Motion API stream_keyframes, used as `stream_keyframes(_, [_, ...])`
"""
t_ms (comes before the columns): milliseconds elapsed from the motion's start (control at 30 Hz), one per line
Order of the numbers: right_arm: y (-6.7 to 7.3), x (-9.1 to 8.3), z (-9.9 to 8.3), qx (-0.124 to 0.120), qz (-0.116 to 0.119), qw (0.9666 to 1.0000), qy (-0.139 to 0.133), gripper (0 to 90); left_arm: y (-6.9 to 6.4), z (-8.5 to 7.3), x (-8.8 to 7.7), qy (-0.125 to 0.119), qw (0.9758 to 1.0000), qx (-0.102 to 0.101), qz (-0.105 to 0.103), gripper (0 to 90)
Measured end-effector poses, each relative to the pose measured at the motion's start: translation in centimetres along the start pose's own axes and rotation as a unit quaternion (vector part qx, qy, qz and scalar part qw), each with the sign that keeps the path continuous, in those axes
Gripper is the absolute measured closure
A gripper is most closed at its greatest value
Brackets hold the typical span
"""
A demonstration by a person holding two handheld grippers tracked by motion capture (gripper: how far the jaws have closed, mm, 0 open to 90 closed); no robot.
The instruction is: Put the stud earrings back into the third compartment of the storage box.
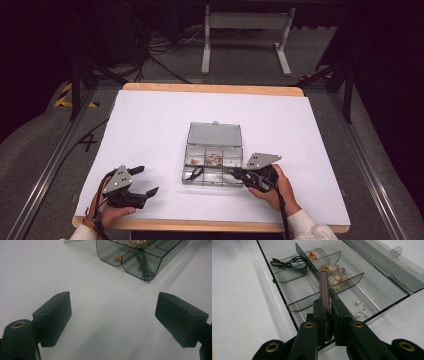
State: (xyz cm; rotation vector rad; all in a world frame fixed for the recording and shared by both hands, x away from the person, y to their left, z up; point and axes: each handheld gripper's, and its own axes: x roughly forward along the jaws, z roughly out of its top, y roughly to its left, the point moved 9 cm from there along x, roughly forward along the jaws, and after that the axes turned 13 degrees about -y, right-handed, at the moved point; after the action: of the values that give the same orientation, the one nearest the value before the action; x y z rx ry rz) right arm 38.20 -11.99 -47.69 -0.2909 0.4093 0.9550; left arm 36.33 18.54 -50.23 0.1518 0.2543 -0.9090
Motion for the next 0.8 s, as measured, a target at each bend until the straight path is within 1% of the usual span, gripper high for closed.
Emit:
stream_keyframes(200, [0.05,0.13,-0.23,0.001,-0.001,1.0,0.004,82.8,-0.02,0.01,0.01,-0.001,1.0,-0.002,0.0,14.5])
stream_keyframes(267, [0.14,0.19,-0.29,0.002,0.0,1.0,0.005,82.8,0.0,0.0,0.0,0.0,1.0,0.001,0.0,14.5])
stream_keyframes(567, [0.2,0.47,-0.38,0.007,0.0,0.9999,0.008,82.6,0.0,-0.01,0.01,0.001,1.0,0.0,-0.001,14.4])
stream_keyframes(800, [0.3,0.58,-0.4,0.002,-0.011,0.9998,0.017,82.1,0.01,-0.01,0.01,0.001,1.0,0.0,0.0,14.3])
